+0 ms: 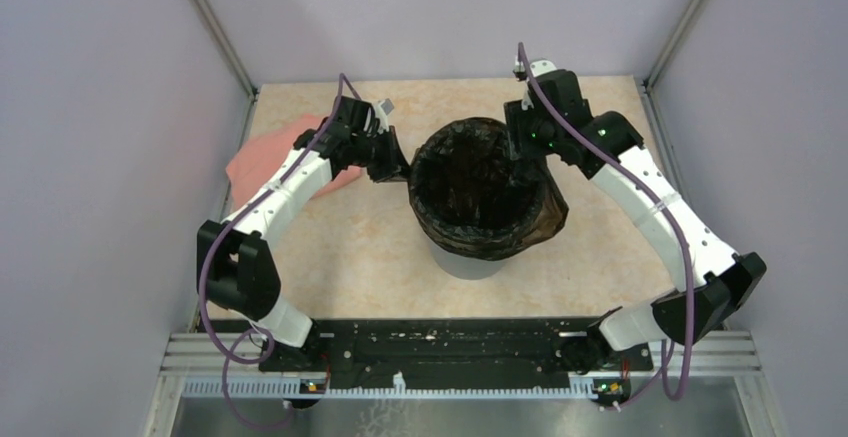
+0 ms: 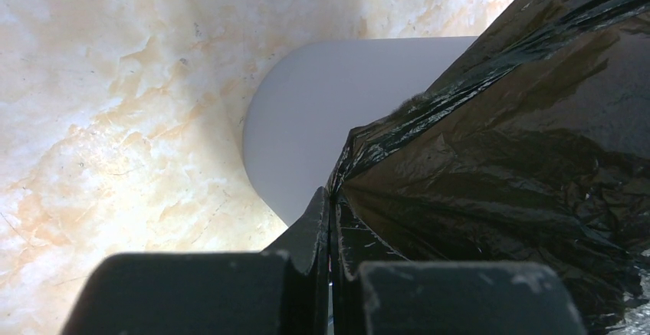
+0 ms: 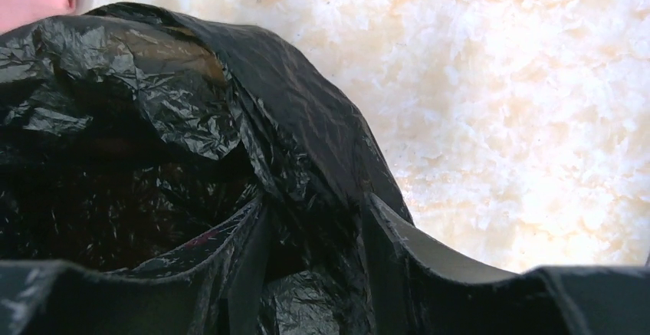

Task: Put the trash bags into the trash bin

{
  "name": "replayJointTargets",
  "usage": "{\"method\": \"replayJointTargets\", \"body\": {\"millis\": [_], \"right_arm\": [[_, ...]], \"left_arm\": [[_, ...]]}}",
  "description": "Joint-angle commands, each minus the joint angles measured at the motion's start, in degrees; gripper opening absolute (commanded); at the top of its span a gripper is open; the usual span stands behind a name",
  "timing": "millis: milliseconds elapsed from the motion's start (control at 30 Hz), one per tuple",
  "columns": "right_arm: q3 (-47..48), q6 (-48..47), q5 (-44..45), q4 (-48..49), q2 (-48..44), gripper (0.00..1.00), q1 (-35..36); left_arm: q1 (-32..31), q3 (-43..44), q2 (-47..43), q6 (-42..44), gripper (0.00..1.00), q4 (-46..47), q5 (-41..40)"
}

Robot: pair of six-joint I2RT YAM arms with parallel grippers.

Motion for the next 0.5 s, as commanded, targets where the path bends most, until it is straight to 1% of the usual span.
{"method": "replayJointTargets", "body": {"millis": [0,133,200,267,367,467], "right_arm": [[4.1,-1.0,1.9,2.3,-0.4,0.47,-0.4],[3.8,-0.8,2.1,3.3,-1.0,0.48,-0.4],[4.0,-0.8,2.0,3.2,-0.5,0.47,-0.4],[4.2,-0.7,1.9,3.0,0.0,0.42,-0.5],[4.2,-0.3,3.0,3.1,0.1,0.26,-0.4],[4.5,0.2,3.9,3.5,0.1,0.16,-0.6]], "left_arm": [[-0.2,2.7,0.5,1.1,0.0,0.9,0.4],[-0.2,2.7,0.8,1.1,0.0,0.9,0.5],[-0.2,2.7,0.8,1.1,0.0,0.9,0.5],[-0.2,2.8,0.9,1.1,0.0,0.9,0.6],[-0.2,2.8,0.9,1.1,0.0,0.8,0.6],[-0.2,2.6,0.9,1.0,0.0,0.8,0.5]]}}
